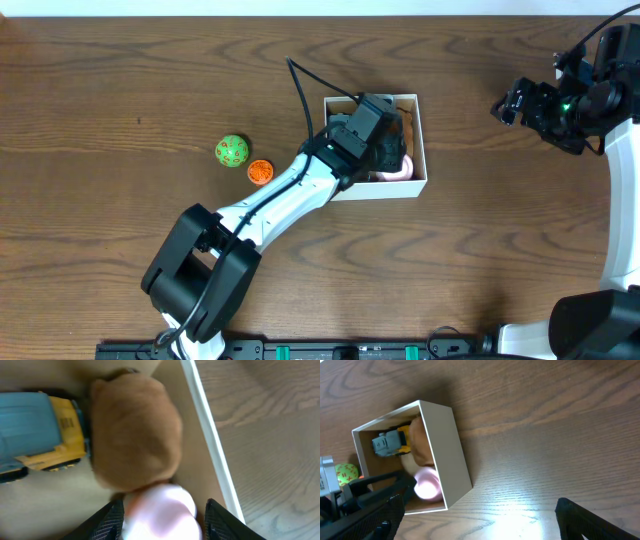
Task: Pack container
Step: 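Carry the figure into the box and release it, then move the left gripper to the green numbered ball and grasp it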
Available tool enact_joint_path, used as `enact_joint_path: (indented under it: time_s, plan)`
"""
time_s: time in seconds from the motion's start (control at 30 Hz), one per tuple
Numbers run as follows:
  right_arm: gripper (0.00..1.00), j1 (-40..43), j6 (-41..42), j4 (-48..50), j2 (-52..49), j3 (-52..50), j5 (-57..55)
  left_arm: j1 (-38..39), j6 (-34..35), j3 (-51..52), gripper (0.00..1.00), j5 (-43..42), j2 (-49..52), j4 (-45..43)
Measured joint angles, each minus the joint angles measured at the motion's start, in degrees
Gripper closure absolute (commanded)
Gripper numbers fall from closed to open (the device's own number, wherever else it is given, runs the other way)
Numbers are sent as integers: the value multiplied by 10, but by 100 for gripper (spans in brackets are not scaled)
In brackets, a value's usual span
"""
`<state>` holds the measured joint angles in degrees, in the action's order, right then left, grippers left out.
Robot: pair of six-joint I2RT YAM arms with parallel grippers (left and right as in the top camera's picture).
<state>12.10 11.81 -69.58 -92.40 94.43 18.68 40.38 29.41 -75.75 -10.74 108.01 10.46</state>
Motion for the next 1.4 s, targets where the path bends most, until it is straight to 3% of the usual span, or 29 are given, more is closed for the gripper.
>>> enact_joint_path:
  time_s: [0.27, 0.53, 0.77, 1.0, 1.4]
  plan:
    - [1, 0, 0, 0, 0, 0, 0, -36, -3, 0, 41, 0, -42, 57]
    - [1, 0, 0, 0, 0, 0, 0, -132, -32, -2, 34, 22, -174, 251]
    - [1, 0, 0, 0, 0, -1, 0, -233, -82, -2, 30, 49, -173, 367]
    - [1, 0, 0, 0, 0, -1, 0, -294, -127, -2, 26, 58, -110, 373]
    - [1, 0, 0, -3, 0, -1, 0, -371, -185, -2, 26, 80, 41, 289]
